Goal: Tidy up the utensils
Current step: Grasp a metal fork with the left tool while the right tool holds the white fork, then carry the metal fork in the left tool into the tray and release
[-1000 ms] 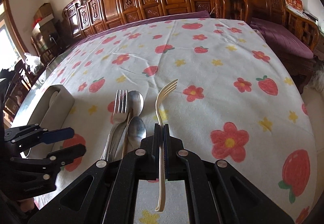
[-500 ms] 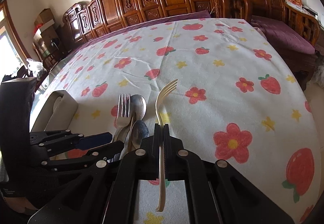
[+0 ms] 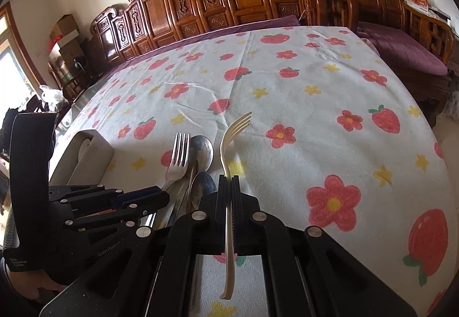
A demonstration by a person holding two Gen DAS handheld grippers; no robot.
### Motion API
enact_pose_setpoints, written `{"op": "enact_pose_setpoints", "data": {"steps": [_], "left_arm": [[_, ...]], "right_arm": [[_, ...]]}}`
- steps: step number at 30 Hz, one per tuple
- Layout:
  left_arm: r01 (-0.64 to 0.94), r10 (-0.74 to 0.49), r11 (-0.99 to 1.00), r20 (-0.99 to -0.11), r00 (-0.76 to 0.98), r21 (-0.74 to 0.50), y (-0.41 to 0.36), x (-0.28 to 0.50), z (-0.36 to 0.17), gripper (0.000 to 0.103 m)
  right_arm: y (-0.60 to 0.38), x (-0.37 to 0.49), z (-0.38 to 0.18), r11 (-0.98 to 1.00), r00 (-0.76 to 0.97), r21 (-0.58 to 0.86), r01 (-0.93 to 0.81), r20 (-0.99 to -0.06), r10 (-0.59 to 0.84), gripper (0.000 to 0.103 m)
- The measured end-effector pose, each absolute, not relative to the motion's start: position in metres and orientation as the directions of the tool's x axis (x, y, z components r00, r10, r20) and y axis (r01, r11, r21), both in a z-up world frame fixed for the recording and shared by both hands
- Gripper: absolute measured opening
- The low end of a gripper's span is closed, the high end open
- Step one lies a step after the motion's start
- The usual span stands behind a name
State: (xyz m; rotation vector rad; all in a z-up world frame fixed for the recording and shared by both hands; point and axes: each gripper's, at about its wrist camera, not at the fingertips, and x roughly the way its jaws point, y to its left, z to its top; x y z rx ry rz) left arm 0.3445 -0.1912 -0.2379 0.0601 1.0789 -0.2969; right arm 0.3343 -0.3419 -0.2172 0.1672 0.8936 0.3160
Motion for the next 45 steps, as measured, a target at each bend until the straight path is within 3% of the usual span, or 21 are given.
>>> {"op": "enact_pose_setpoints", "data": {"steps": [14,45], "left_arm": [[0.310,-0.166,0.950,-0.869,0.466,-0.015,-0.196,0.339,-0.231,0.006],[0.263,-0.148,0.965,-0.796,0.587,0.014,-0.139,0.306,-0.159,0.006]], "right_arm": [[-0.337,0.334,-0.218,0.939,0.579,0.272,-0.212,-0.739,0.344,0.004],[-0.276,0.311,-0.189,0.902,0.578,0.234,-0.364,-0.702,0.416,0.004]]}}
